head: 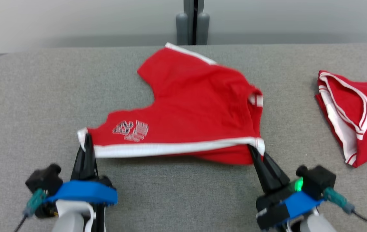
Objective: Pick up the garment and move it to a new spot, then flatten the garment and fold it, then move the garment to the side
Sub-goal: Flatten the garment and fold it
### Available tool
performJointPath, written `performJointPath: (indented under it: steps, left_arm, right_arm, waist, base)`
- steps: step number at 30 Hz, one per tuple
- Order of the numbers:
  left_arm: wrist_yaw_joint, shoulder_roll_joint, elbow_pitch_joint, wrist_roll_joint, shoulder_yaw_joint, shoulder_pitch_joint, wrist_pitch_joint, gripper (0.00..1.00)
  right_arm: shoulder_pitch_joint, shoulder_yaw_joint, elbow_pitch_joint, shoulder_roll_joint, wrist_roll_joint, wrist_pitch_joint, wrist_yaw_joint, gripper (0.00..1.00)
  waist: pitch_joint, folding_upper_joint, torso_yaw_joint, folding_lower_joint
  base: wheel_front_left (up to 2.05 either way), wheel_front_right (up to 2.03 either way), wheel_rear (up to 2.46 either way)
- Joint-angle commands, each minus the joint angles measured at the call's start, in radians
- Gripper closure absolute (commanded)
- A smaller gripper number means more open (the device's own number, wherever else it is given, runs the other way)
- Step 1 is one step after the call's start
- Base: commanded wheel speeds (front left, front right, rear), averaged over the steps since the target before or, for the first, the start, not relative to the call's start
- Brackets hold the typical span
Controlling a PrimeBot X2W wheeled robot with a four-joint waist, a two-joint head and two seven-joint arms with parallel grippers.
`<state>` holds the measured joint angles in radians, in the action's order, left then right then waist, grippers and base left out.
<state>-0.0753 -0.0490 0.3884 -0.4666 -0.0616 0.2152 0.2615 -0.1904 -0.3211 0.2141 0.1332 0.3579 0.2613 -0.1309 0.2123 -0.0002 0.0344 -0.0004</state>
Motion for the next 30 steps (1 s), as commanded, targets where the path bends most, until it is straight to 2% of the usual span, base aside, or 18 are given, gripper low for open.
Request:
performJointPath:
  steps: [1, 8, 13, 18, 23, 30]
  left_arm:
    - [0.013, -0.004, -0.026, -0.003, 0.009, -0.038, 0.005, 1.00]
    - [0.072, -0.005, -0.177, -0.003, 0.011, -0.219, 0.005, 1.00]
    - [0.076, -0.005, -0.201, 0.012, -0.003, -0.221, 0.005, 1.00]
    - [0.069, -0.028, -0.168, 0.029, -0.024, -0.109, -0.023, 1.00]
    - [0.070, -0.034, -0.087, 0.036, -0.039, 0.092, -0.082, 1.00]
    - [0.084, -0.034, 0.138, 0.047, -0.059, 0.415, -0.152, 1.00]
  right_arm:
    - [0.044, 0.011, -0.027, 0.001, -0.010, 0.004, 0.000, 1.00]
    - [0.257, 0.039, -0.174, -0.017, -0.042, 0.005, 0.001, 1.00]
    - [0.287, 0.027, -0.187, -0.024, -0.035, 0.004, 0.001, 1.00]
    - [0.199, 0.011, -0.146, -0.028, -0.013, 0.004, 0.000, 1.00]
    - [0.062, 0.017, -0.071, -0.040, 0.011, 0.003, 0.000, 1.00]
    - [-0.125, 0.047, 0.000, -0.058, 0.047, 0.004, 0.000, 1.00]
  waist:
    - [-0.029, 0.0002, -0.017, 0.0004]
    - [-0.083, 0.0002, -0.023, 0.0004]
    - [-0.076, 0.0002, -0.038, 0.0004]
    - [-0.023, 0.0002, -0.062, 0.0004]
    - [0.069, 0.0002, -0.087, 0.0004]
    - [0.189, 0.0002, -0.131, 0.0004]
  base:
    - [0.00, 0.00, 0.00]
    - [0.00, 0.00, 0.00]
    - [0.00, 0.00, 0.00]
    - [0.00, 0.00, 0.00]
    - [0.00, 0.00, 0.00]
    - [0.00, 0.00, 0.00]
